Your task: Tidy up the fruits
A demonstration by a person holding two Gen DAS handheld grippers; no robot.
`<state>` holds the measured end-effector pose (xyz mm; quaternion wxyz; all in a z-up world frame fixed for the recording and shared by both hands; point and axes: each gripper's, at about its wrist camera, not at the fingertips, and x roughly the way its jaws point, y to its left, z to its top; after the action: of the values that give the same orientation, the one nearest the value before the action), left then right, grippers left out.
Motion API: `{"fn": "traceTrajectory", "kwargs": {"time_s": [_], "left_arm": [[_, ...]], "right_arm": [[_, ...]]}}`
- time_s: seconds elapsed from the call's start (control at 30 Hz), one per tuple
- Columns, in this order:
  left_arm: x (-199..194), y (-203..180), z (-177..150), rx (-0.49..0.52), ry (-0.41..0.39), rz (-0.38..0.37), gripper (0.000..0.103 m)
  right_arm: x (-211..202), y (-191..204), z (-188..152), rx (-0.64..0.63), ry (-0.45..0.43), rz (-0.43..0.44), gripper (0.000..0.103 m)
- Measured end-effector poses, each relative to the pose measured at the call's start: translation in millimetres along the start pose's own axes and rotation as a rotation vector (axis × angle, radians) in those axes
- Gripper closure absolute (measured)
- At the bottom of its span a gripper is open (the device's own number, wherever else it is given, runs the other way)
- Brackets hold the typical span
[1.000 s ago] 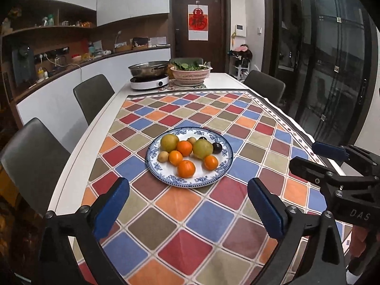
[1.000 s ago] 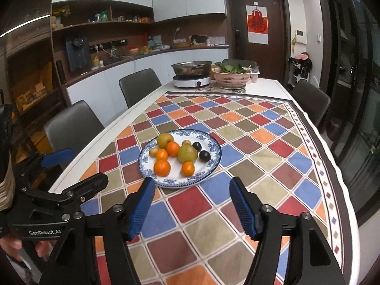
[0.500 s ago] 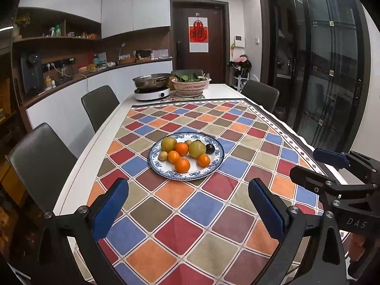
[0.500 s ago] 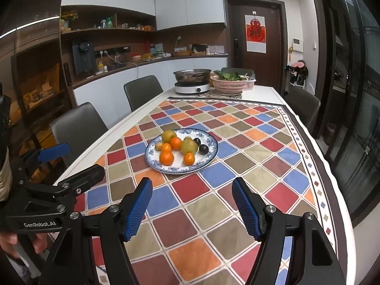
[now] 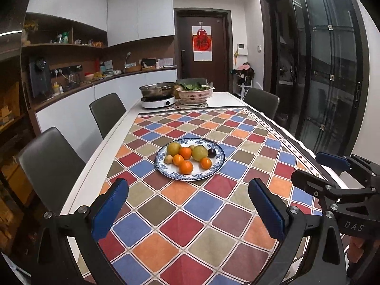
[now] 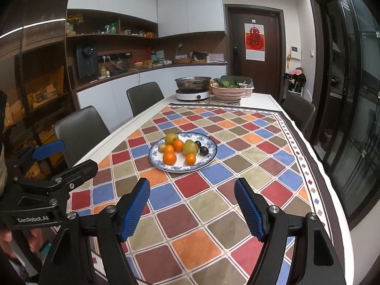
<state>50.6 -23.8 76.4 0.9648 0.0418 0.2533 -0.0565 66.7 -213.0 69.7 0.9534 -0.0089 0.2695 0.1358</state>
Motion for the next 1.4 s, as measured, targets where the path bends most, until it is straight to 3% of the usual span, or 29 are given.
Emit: {"fn": "traceTrajectory", "kwargs": {"time_s": [1.4], "left_arm": [[3, 3, -3, -0.036, 0.014, -0.007, 0.0]], "right_arm": [[7, 3, 1, 0.004, 0.019, 0.006, 0.029]]}}
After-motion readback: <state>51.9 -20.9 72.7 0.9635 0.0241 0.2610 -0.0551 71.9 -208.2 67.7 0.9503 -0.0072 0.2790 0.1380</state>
